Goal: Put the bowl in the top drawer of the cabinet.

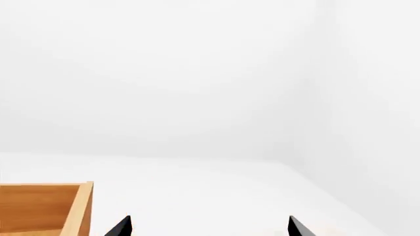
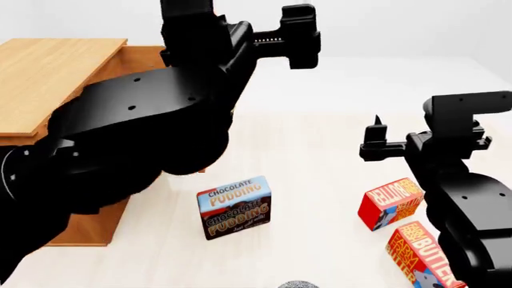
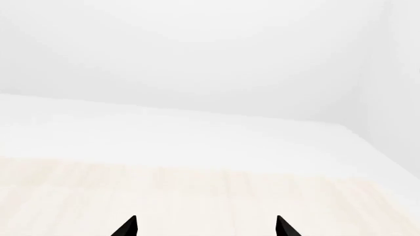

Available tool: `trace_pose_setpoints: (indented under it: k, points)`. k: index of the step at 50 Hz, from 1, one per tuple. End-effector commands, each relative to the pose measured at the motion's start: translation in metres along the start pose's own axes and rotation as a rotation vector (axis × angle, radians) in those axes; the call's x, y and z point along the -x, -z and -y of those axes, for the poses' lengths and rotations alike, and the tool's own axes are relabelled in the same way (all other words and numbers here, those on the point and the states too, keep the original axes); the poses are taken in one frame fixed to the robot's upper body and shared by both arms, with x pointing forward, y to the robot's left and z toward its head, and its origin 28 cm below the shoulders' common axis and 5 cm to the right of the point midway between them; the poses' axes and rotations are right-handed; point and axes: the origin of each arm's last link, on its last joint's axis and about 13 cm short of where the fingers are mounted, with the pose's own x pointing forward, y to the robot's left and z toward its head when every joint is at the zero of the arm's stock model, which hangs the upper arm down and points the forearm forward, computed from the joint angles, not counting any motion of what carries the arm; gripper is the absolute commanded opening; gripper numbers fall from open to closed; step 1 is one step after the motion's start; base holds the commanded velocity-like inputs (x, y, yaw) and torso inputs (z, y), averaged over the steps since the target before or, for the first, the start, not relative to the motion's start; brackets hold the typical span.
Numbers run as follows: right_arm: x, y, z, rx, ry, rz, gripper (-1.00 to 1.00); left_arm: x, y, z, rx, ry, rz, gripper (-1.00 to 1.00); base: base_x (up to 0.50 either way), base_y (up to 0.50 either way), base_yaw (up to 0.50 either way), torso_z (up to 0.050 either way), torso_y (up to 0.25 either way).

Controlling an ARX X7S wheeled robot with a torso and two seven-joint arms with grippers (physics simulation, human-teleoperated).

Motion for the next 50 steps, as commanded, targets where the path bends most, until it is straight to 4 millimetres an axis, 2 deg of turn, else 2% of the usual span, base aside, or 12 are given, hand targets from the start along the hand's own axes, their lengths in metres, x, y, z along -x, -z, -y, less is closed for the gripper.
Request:
trace_pose_setpoints:
  k: [1,5,12,22,31,37,43,50]
  points:
    - [0.007,0.003,0.002,-0.012,0.012,0.015,1.00,0.034,0.019,0.000,0.052,0.176,-0.095,1.00,0.00,0.00,0.00,0.000,0.000]
    - [0.015,-0.003,0.008,-0.059,0.045,0.054,1.00,0.046,0.036,-0.007,0.079,0.246,-0.206,1.00,0.00,0.00,0.00,0.000,0.000]
    - [0.028,-0.018,0.016,-0.105,0.086,0.115,1.00,0.076,0.055,-0.013,0.087,0.311,-0.285,1.00,0.00,0.00,0.00,0.000,0.000]
    - [0.045,-0.020,0.017,-0.078,0.133,0.178,1.00,0.112,0.080,-0.013,0.093,0.406,-0.364,1.00,0.00,0.00,0.00,0.000,0.000]
    - [0.044,-0.012,0.018,-0.072,0.153,0.164,1.00,0.120,0.099,-0.019,0.141,0.438,-0.453,1.00,0.00,0.00,0.00,0.000,0.000]
    - [0.043,-0.010,0.013,-0.055,0.142,0.167,1.00,0.120,0.110,-0.025,0.175,0.436,-0.497,1.00,0.00,0.00,0.00,0.000,0.000]
    - [0.042,-0.010,0.006,-0.027,0.126,0.176,1.00,0.123,0.130,-0.027,0.172,0.438,-0.583,1.00,0.00,0.00,0.00,0.000,0.000]
    - [0.038,-0.008,0.001,-0.017,0.106,0.175,1.00,0.129,0.145,-0.026,0.166,0.473,-0.648,1.00,0.00,0.00,0.00,0.000,0.000]
